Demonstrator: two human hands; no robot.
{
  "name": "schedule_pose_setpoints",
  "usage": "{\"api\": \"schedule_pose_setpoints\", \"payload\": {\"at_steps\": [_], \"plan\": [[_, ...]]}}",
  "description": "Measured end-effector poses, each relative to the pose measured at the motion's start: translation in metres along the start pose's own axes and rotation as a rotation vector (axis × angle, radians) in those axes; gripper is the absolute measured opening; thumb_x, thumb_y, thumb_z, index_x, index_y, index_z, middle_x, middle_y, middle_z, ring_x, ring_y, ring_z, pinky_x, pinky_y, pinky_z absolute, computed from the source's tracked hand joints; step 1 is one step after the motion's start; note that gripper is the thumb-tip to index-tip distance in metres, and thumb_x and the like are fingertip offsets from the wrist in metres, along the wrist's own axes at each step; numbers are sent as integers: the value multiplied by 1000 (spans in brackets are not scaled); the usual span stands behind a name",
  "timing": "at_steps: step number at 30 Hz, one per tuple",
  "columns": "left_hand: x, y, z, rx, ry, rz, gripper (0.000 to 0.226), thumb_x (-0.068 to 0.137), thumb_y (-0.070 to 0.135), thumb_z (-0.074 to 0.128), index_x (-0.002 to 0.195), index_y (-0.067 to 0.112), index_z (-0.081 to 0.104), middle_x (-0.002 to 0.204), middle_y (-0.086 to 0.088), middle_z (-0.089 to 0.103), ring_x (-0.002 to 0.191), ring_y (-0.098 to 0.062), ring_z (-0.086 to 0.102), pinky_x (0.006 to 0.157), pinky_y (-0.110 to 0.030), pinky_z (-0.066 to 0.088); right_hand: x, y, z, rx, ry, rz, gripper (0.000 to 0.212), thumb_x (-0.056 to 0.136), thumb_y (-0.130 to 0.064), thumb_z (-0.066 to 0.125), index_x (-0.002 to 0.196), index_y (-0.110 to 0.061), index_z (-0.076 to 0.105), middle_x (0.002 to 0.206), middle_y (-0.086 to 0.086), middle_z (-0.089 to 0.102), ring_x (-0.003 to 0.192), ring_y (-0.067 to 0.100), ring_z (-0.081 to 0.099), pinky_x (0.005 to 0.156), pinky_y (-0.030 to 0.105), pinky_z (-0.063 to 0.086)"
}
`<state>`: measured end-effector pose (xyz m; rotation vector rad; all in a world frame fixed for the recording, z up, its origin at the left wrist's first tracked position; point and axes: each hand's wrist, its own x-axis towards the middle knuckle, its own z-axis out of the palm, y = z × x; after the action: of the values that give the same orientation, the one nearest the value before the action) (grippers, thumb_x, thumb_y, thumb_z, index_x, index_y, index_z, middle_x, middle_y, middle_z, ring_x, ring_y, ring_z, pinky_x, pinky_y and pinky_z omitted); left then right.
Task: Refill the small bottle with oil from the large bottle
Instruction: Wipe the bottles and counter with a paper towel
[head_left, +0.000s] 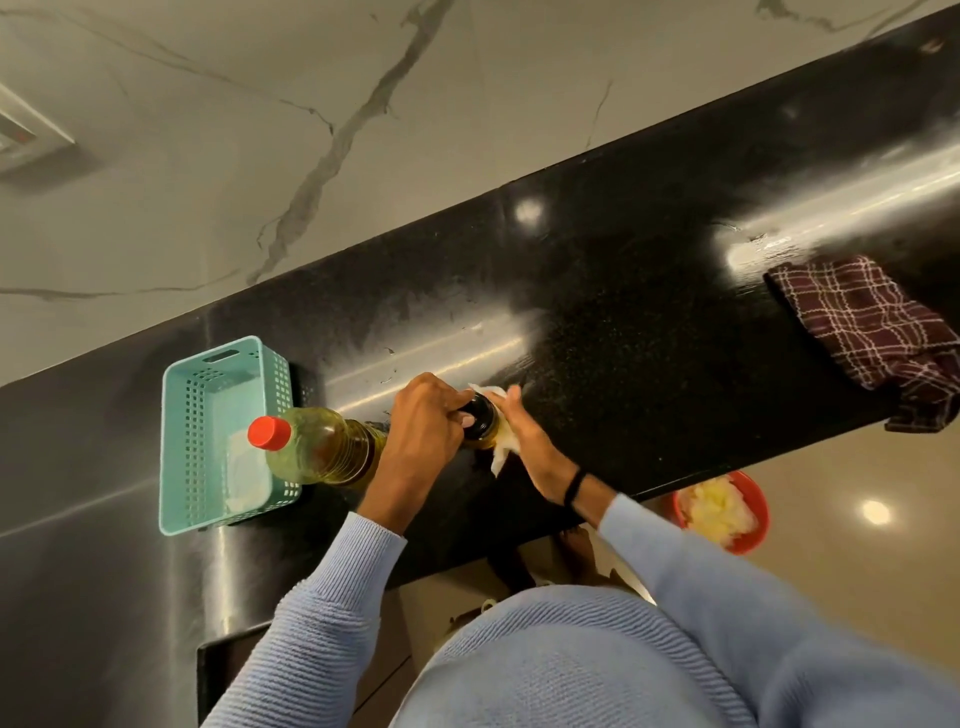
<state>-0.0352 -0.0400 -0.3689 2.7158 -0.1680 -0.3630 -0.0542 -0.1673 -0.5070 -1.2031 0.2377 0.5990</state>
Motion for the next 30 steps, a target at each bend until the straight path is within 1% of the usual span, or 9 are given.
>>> {"api": "schedule_pose_setpoints", "payload": {"at_steps": [3,6,7,10,13,17,21,24,30], "plan": [[0,0,1,19,17,9,26,90,10,68,115,8,74,103,-12,70,95,-21,56,82,-26,44,29,-46,6,-108,-132,166,99,90,-79,4,112,-11,73,106,13,72,101,23,68,101,42,46],[-1,3,2,6,26,4,27,89,6,67,115,5,73,103,-14,69,95,-23,56,85,-33,49,44,-63,9,-221,-233,211,98,85,-83,-2,60,-23,72,67,1,68,69,14,64,86,35,43],[-2,3,2,6,25,-2,27,89,7,67,115,6,73,103,-15,69,96,-23,57,85,-33,49,41,-64,10,-206,-235,217,97,85,-83,-1,63,-24,74,70,1,70,74,15,65,88,36,43],[-1,3,1,28,22,-9,28,90,11,68,117,11,73,105,-11,68,96,-20,57,82,-26,45,26,-36,0,-38,-97,138,89,91,-79,10,115,-20,73,114,7,73,114,22,65,107,41,44],[1,5,-1,61,-28,-18,32,93,12,64,125,15,69,114,-9,66,102,-21,58,81,-20,40,0,6,-11,51,38,14,59,93,-66,46,134,-27,61,130,2,66,126,19,58,110,42,42],[0,9,-4,64,-48,-23,33,92,7,64,124,15,69,115,-11,68,103,-26,62,82,-22,46,-8,22,-15,-72,253,-62,39,88,-12,72,126,-22,66,120,0,71,117,17,64,105,41,50],[-1,4,-2,79,-94,-117,73,82,32,79,145,15,48,127,-12,59,116,-29,56,93,-34,48,-3,14,-22,-78,434,-18,30,86,-10,69,89,-39,75,102,-3,76,101,18,70,94,47,56],[-1,8,6,148,-123,-287,101,68,60,80,144,9,38,136,-16,50,124,-33,48,98,-41,46,-7,10,-28,-40,478,12,37,87,0,64,87,-36,74,99,1,75,100,23,70,92,47,57],[-2,15,34,-55,83,-409,77,69,56,82,123,10,53,118,-7,58,98,-19,55,75,-27,44,-2,-7,-25,-31,453,-12,35,88,-1,63,92,-34,74,100,1,75,99,20,71,90,43,58]]}}
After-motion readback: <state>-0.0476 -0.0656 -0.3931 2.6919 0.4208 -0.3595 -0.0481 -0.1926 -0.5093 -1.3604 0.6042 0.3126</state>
